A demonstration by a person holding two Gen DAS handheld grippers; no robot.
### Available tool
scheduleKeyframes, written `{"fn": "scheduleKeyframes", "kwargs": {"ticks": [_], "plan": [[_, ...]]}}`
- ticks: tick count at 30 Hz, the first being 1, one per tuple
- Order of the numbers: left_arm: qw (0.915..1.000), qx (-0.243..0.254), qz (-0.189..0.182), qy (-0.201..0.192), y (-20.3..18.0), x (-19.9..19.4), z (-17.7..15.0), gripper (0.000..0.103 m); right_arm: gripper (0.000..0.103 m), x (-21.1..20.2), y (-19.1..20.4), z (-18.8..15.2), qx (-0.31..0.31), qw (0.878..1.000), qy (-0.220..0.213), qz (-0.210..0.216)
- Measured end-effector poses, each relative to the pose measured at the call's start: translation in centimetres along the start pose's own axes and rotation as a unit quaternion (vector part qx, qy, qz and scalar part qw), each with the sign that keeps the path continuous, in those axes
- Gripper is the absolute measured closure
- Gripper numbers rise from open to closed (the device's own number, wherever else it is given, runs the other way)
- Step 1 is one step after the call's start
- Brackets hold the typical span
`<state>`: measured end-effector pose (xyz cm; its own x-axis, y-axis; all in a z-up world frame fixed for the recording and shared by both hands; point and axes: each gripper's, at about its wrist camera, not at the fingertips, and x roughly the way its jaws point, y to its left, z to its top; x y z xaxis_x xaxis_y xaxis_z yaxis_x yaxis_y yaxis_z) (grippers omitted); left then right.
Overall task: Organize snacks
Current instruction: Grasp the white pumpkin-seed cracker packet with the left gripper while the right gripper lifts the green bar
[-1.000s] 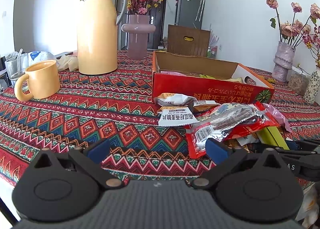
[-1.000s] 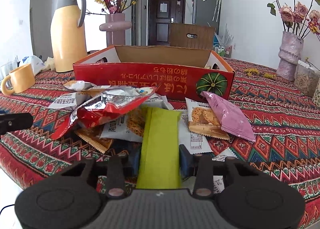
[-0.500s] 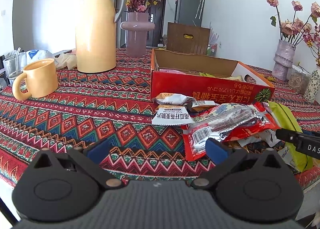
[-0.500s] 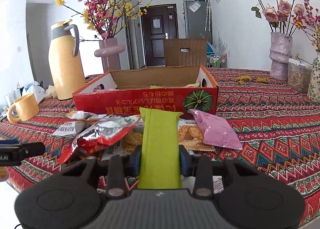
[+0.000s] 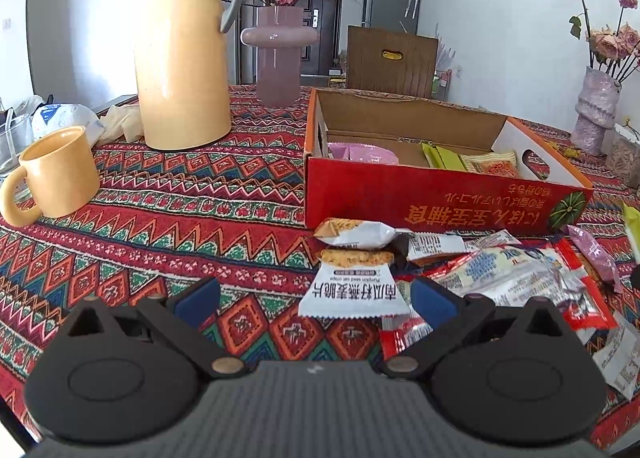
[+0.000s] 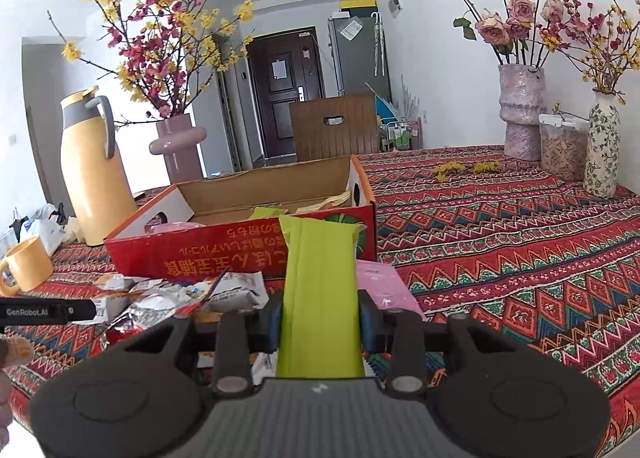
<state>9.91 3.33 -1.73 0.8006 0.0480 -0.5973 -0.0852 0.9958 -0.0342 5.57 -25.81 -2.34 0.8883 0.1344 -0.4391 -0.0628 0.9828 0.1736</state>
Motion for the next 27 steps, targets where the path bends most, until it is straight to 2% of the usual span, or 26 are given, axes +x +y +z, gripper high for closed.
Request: {"fn": "scheduleKeyframes", "kwargs": {"ticks": [5,8,11,13,16,27], "plan": [[0.9999,0.007,0.013,0.005,-1.0,2.3,0.8,0.001,0.067,0.4,-1.1,0.0,0.011,1.0,0.0,-0.008],[0.9997,0.001,0.009,0.021,-1.1,3.5,0.9,0.009,0.067,0.6,-1.7,-0.2,0.016,1.0,0.002,-0.011],[0.9994,0.0,-0.001,0.035,-1.0,4.2,0.6,0.031,0.067,0.9,-2.0,-0.3,0.021,1.0,0.005,-0.013],[0.9991,-0.001,-0.009,0.041,-0.8,4.3,0.4,0.052,0.067,1.0,-2.2,-0.3,0.023,1.0,0.007,-0.012],[0.9991,-0.003,-0.014,0.04,-0.6,4.1,0.1,0.057,0.067,1.2,-2.2,-0.5,0.024,1.0,0.01,-0.011],[0.9995,-0.007,-0.013,0.027,0.5,2.1,-0.5,0.058,0.067,0.8,-2.0,-0.5,0.025,1.0,0.007,-0.005]]}}
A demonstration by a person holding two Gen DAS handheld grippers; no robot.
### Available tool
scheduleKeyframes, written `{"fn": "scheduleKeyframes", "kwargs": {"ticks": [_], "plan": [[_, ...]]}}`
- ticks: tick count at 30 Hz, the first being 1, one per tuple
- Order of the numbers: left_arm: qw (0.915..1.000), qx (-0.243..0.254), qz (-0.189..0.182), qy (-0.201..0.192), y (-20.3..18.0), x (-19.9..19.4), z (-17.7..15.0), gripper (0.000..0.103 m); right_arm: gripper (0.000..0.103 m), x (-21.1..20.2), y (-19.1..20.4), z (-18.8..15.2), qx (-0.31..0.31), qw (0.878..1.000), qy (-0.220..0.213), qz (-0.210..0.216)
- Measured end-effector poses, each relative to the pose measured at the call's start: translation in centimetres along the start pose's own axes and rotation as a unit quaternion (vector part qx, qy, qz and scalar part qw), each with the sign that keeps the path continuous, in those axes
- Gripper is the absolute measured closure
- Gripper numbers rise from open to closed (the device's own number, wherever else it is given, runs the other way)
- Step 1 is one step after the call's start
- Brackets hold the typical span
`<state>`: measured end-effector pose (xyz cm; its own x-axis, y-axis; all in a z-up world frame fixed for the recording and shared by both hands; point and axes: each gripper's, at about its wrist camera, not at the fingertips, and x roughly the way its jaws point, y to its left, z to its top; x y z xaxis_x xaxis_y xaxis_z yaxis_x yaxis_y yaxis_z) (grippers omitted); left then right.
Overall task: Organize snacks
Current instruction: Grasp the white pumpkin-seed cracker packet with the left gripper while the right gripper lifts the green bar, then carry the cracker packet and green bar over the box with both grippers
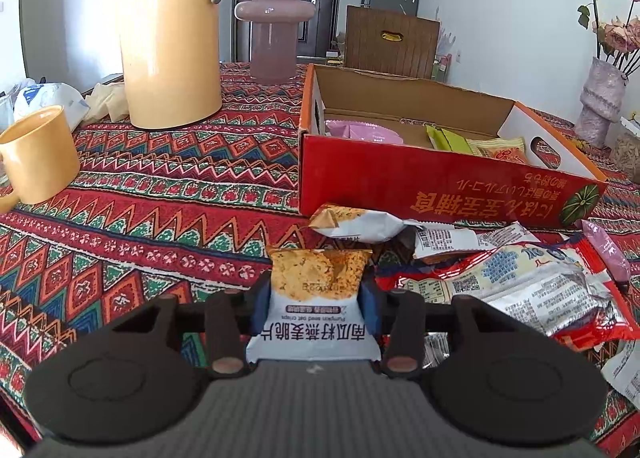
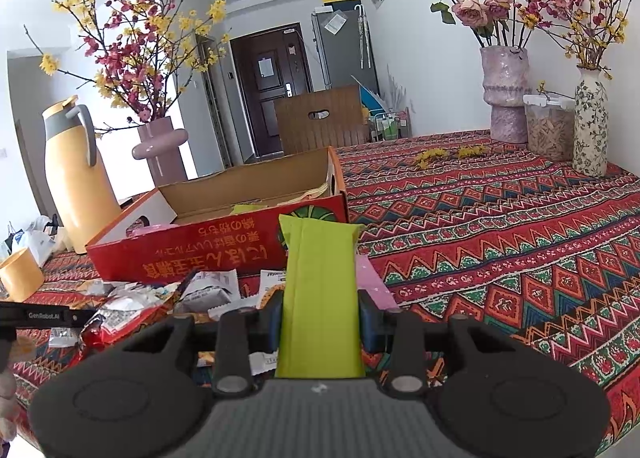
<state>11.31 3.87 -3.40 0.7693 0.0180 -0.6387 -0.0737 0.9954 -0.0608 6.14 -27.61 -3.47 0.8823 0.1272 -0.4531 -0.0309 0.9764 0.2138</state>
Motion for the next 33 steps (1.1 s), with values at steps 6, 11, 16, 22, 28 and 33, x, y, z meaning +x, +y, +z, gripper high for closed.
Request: {"fn": "scheduleKeyframes", "kwargs": {"ticks": [6,11,16,22,28,33], "plan": [[0.9999,-0.005,-0.004,-0.015,0.7,-1.7,0.0,0.058,0.067,-0.2,0.0,0.1,0.001,1.0,-0.001,0.0],[0.9993,-0.006,-0.013,-0.034,0.7,-3.4,0.3,0.058,0.067,-0.6,0.5,0.3,-0.004,1.0,-0.005,0.002],[0.9983,-0.003,-0.02,-0.055,0.2,-4.7,1.0,0.058,0.067,-0.6,0.8,0.7,-0.007,1.0,-0.009,0.006],[0.9968,0.008,-0.029,-0.075,-1.3,-5.3,2.6,0.058,0.067,-0.3,1.1,1.9,-0.01,1.0,-0.02,0.013],[0.9949,0.021,-0.032,-0.093,-2.9,-5.0,4.7,0.058,0.067,0.6,1.7,3.9,-0.018,0.999,-0.036,0.023],[0.9939,0.025,-0.029,-0.103,-3.8,-4.5,6.5,0.058,0.067,2.0,2.4,5.6,-0.022,0.998,-0.047,0.032]]}}
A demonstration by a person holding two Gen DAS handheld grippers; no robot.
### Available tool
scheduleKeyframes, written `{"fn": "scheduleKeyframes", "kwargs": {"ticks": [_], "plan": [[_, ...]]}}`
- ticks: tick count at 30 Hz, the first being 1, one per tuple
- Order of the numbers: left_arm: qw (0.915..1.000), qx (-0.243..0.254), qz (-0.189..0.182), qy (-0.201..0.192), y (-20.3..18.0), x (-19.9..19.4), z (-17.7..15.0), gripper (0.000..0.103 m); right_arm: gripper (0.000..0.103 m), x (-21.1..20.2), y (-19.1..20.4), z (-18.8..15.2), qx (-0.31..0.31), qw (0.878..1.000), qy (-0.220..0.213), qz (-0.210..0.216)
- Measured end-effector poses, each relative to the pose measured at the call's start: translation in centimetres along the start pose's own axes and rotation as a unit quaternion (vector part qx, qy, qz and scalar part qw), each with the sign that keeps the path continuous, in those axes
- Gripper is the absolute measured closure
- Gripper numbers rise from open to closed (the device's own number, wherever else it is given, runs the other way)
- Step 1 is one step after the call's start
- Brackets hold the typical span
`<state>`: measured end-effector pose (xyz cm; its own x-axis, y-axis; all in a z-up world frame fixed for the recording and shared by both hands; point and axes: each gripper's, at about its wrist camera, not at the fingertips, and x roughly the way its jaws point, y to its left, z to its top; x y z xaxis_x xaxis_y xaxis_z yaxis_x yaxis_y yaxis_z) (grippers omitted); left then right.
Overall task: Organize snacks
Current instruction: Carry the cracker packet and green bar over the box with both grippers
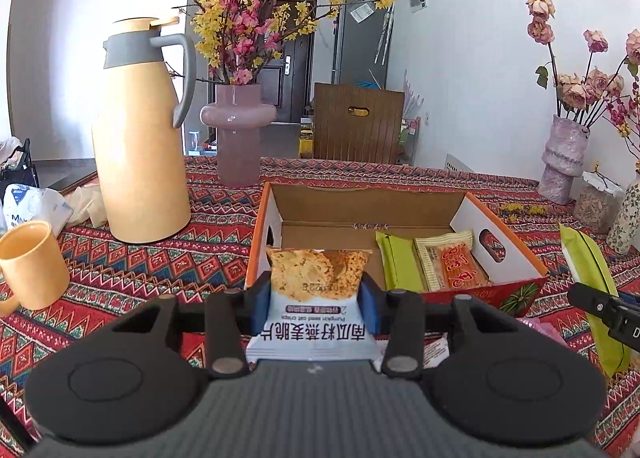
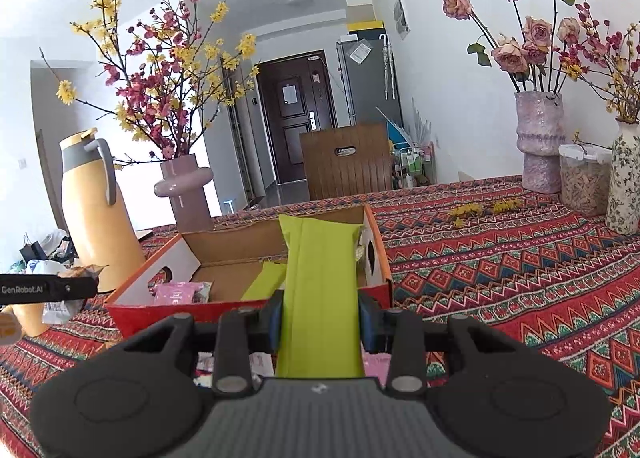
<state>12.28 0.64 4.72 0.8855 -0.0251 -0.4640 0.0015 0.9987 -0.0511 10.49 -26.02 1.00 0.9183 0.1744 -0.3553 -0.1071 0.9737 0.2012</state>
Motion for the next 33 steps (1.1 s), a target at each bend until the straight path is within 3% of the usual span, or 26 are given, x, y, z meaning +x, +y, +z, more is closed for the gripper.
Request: {"fn": "scheduleKeyframes", "kwargs": {"ticks": [14,33], "plan": [[0.9997,0.002,0.02,-0.014,-0.5,2.5,3.8,0.058,0.067,4.9,1.8,4.8,-0.004,0.999,-0.019,0.025],[0.9989,-0.013,0.039,0.024,0.1,8.6,4.7,0.058,0.067,11.9,2.1,7.0,0.001,1.0,0.01,0.026]]}}
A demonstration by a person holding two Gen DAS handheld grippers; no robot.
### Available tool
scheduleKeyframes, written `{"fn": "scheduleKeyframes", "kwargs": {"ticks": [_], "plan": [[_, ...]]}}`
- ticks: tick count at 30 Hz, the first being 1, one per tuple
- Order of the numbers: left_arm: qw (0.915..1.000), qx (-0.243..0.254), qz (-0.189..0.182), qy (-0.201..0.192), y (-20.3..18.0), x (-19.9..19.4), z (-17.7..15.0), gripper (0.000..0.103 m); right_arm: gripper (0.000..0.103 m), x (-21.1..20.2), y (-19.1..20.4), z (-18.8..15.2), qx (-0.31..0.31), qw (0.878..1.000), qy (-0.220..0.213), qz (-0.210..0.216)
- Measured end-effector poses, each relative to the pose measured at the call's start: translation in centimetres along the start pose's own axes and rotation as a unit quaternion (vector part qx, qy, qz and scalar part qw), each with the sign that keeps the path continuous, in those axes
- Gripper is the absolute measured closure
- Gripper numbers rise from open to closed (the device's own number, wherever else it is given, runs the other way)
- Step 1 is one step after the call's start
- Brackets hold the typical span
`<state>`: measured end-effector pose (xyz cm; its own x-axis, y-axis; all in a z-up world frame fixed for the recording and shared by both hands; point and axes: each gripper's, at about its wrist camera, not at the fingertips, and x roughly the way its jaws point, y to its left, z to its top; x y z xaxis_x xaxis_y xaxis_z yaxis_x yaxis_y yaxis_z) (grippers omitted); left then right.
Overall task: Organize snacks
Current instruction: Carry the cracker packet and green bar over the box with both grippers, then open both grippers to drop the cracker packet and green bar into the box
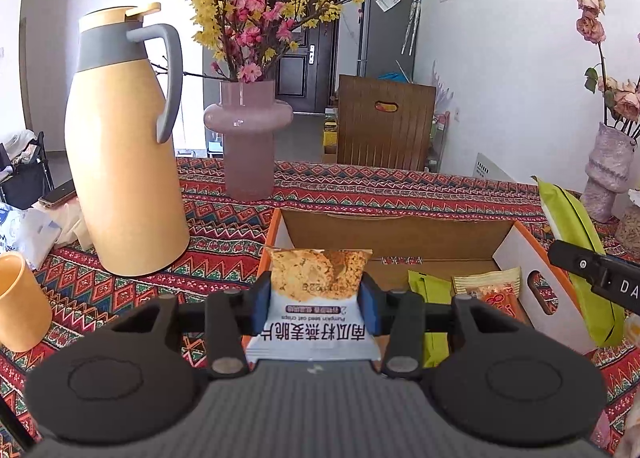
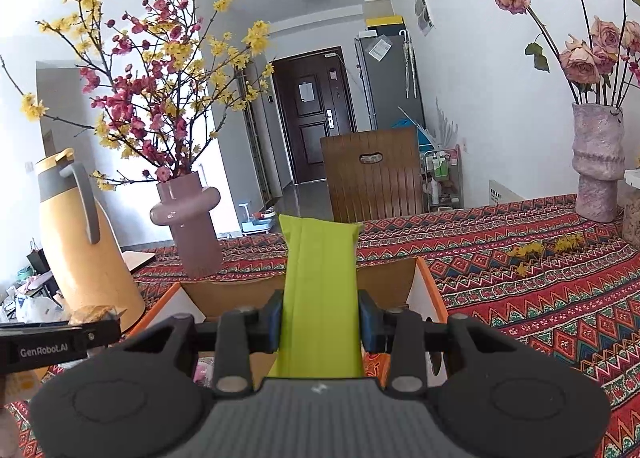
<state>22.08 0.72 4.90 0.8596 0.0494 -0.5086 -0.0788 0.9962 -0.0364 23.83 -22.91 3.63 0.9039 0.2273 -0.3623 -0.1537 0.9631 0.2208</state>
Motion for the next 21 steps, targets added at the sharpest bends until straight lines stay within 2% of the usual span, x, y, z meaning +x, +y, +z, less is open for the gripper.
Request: {"fn": "scheduleKeyframes", "kwargs": {"ticks": [11,21], "plan": [[0.9997,-0.014,0.007,0.016,0.0,4.2,-0.9,0.058,0.067,4.0,-1.0,-1.0,0.014,1.0,0.023,0.0],[1.0,-0.003,-0.003,-0.004,-0.4,4.6,-2.0,0.058,0.066,4.9,-0.6,-1.8,0.002,0.999,0.038,0.002]]}}
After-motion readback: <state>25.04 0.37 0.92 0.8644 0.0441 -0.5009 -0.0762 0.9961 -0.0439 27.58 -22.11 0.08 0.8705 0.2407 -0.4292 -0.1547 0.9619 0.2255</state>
